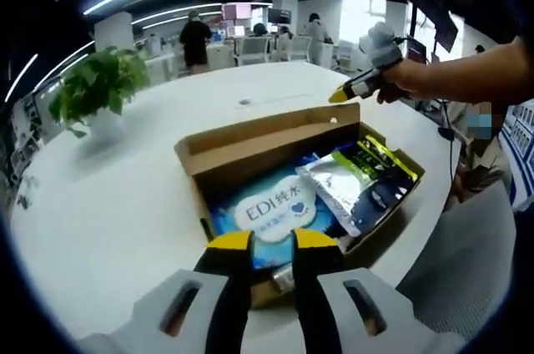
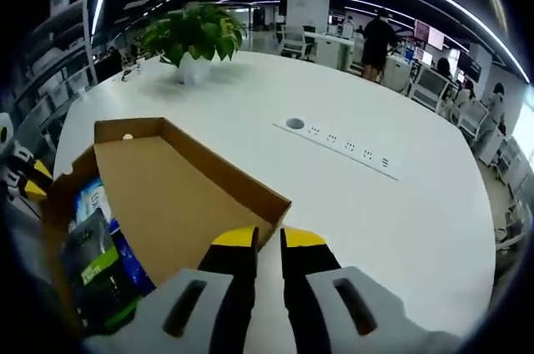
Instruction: Operate the shoe box by opening the lid, removing the specified soft item, and placing it in the target area until the item is outside and the box remains undamaged.
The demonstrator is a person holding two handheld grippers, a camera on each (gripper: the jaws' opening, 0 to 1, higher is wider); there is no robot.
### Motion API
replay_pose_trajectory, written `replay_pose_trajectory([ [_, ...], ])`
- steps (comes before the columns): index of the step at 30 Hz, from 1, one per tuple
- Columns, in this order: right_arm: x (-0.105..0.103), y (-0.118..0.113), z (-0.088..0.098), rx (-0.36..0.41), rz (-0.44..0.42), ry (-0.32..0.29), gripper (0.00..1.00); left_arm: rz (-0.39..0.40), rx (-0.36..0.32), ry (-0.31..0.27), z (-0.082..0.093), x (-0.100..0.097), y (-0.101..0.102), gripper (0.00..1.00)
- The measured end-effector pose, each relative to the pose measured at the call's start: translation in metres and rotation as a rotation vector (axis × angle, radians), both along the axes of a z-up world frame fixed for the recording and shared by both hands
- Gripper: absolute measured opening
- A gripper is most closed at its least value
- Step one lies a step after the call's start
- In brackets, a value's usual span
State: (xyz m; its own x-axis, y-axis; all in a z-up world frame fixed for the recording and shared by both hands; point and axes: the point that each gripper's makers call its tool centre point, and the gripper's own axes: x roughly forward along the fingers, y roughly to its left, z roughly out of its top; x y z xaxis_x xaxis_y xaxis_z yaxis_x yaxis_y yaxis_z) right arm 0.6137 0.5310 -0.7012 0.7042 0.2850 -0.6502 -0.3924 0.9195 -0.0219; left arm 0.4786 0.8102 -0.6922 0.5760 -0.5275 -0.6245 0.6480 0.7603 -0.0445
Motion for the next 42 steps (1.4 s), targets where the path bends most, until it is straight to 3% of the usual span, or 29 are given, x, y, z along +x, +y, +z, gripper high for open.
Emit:
replay_pose_trajectory([
  [9,-0.012,0.008,0.011,0.029,-0.003,-0.026,0.09,-0.028,-0.02,0.027,-0.005,-0.002,-0.012,0.16],
  [16,-0.023,0.016,0.025,0.041,0.009,-0.055,0.09,-0.067,-0.053,0.074,-0.014,-0.004,-0.036,0.16],
  [24,-0.041,0.02,0.019,0.049,0.022,-0.046,0.08,-0.1,-0.078,0.119,-0.025,-0.009,-0.059,0.16],
  [42,-0.075,0.028,0.025,0.068,0.013,-0.052,0.08,-0.086,-0.093,0.198,-0.04,-0.012,-0.071,0.19],
])
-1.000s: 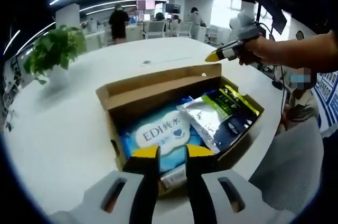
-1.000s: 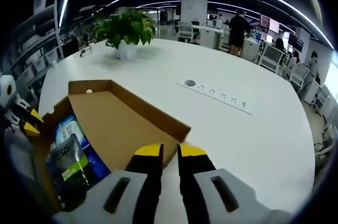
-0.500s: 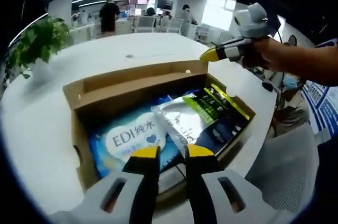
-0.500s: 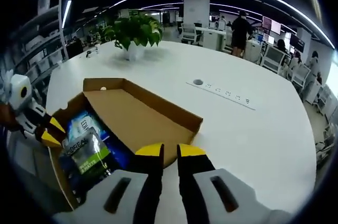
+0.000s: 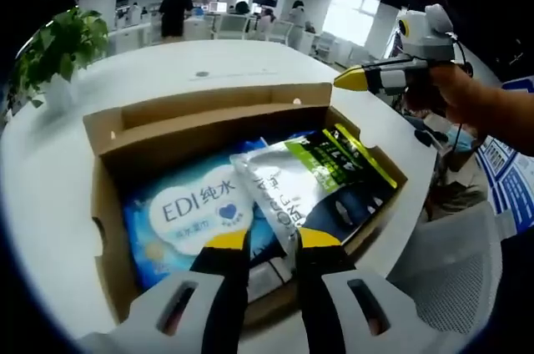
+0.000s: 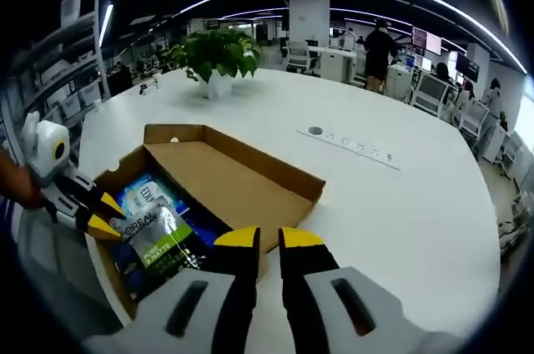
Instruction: Operate the shoe box by opening the lid, removing the specified soft item, and placing it in the target area until the item is outside and the box remains undamaged.
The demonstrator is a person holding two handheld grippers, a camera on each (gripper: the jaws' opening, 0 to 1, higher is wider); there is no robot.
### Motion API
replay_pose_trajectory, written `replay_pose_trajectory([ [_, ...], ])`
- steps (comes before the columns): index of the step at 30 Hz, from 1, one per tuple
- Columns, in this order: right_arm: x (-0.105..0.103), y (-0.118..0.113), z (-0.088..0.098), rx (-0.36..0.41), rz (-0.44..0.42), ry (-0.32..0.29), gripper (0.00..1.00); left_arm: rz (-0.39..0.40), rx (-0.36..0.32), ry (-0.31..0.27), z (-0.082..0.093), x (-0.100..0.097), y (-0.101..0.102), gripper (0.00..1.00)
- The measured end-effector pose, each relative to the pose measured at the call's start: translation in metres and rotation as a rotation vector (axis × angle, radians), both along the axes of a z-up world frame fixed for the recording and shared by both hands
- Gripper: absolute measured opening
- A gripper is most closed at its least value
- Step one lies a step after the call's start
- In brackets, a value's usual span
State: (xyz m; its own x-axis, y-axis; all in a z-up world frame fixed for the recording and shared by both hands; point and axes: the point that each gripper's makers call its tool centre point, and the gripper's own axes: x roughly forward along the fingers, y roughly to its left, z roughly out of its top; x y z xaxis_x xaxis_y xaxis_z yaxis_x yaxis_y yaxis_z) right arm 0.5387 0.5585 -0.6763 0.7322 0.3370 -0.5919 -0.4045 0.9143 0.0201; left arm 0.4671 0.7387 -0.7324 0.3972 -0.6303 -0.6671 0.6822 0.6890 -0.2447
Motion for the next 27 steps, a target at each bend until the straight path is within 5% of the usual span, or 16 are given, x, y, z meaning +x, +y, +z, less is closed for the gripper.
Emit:
replay_pose_trajectory([
  [27,-0.015,0.007,-0.004,0.018,-0.005,0.016,0.07,-0.031,0.012,0.009,-0.002,0.003,-0.015,0.0],
])
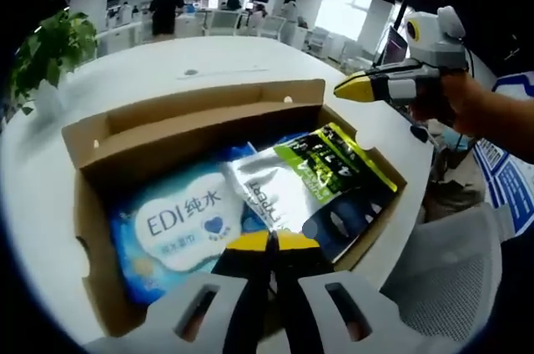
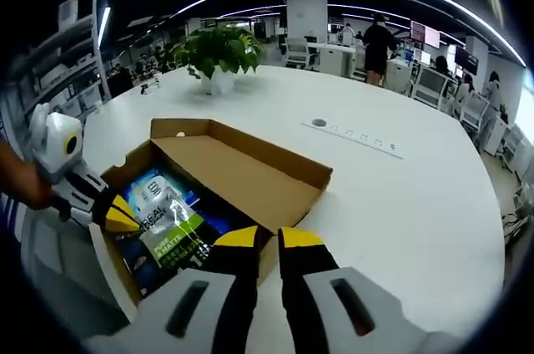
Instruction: Operate the shoe box by opening the lid, removing the specified soft item, and placing it in the target area until the item is outside and the box remains undamaged.
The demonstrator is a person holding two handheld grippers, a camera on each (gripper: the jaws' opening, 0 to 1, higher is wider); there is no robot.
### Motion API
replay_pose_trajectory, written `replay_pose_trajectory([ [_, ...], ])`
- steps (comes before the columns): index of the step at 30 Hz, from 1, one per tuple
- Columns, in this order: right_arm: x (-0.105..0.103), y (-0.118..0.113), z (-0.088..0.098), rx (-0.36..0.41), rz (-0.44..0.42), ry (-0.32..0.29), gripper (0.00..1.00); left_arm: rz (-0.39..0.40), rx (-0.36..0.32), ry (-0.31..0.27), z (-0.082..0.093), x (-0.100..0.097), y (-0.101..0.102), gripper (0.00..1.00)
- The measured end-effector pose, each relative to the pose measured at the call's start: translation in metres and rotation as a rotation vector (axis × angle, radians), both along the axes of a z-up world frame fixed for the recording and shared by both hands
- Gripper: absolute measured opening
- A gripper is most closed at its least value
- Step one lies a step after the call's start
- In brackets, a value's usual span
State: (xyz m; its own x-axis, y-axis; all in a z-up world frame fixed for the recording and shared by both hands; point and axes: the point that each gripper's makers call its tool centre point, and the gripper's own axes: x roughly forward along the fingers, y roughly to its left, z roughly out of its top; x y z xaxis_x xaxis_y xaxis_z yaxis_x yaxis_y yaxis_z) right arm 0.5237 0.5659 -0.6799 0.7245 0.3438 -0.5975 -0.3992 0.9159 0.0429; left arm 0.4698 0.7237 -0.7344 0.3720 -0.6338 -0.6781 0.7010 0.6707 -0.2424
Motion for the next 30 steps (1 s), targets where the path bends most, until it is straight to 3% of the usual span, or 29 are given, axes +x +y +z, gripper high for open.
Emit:
replay_pose_trajectory([
  [19,-0.017,0.028,-0.009,0.008,0.047,0.035,0.08,0.053,0.0,0.004,0.0,0.004,0.025,0.0],
  [30,-0.035,0.046,-0.027,0.012,0.083,0.106,0.08,0.064,-0.005,0.002,0.0,0.003,0.03,0.0],
])
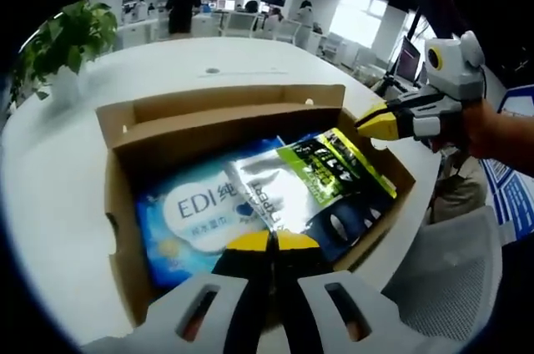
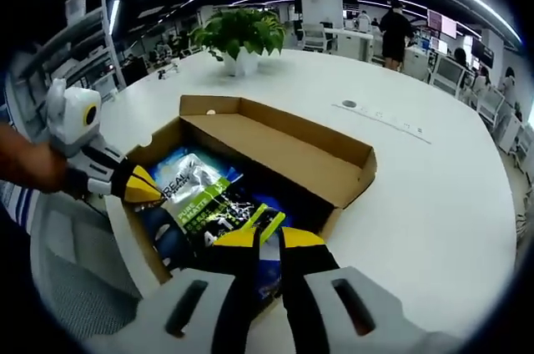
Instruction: Operate the shoe box by opening the lid, removing the specified soft item, and placing it in the target area until the item is outside and the box remains undamaged.
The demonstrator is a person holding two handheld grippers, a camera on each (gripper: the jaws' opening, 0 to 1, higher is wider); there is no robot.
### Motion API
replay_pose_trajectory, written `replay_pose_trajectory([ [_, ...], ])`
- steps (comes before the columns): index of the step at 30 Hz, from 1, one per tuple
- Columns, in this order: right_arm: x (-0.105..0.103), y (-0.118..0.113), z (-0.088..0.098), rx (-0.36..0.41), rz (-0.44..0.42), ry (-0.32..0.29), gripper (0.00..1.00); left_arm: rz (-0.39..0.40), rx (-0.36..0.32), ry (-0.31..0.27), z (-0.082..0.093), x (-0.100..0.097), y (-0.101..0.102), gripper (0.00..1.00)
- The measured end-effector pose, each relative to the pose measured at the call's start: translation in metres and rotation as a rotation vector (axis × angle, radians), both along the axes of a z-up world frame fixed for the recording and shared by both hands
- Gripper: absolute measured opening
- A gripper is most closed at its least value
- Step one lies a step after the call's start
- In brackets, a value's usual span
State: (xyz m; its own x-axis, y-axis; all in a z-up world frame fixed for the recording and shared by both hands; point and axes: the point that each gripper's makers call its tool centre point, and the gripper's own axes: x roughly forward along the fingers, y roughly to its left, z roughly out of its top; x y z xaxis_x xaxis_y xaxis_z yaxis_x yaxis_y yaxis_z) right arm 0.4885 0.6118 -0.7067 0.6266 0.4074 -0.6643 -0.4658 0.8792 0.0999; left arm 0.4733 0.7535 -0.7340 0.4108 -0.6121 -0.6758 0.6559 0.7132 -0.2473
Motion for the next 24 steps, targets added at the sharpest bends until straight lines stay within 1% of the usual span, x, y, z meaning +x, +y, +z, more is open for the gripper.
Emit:
replay_pose_trajectory([
  [8,-0.009,0.001,-0.011,-0.017,-0.002,0.054,0.08,-0.008,-0.002,-0.003,0.0,0.0,0.0,0.0],
  [15,-0.015,0.004,-0.019,-0.018,-0.004,0.098,0.06,-0.015,0.001,-0.006,-0.001,0.0,-0.001,0.0],
  [24,-0.017,0.01,-0.024,0.003,-0.005,0.119,0.05,-0.021,-0.002,-0.003,-0.001,-0.001,-0.001,0.0],
])
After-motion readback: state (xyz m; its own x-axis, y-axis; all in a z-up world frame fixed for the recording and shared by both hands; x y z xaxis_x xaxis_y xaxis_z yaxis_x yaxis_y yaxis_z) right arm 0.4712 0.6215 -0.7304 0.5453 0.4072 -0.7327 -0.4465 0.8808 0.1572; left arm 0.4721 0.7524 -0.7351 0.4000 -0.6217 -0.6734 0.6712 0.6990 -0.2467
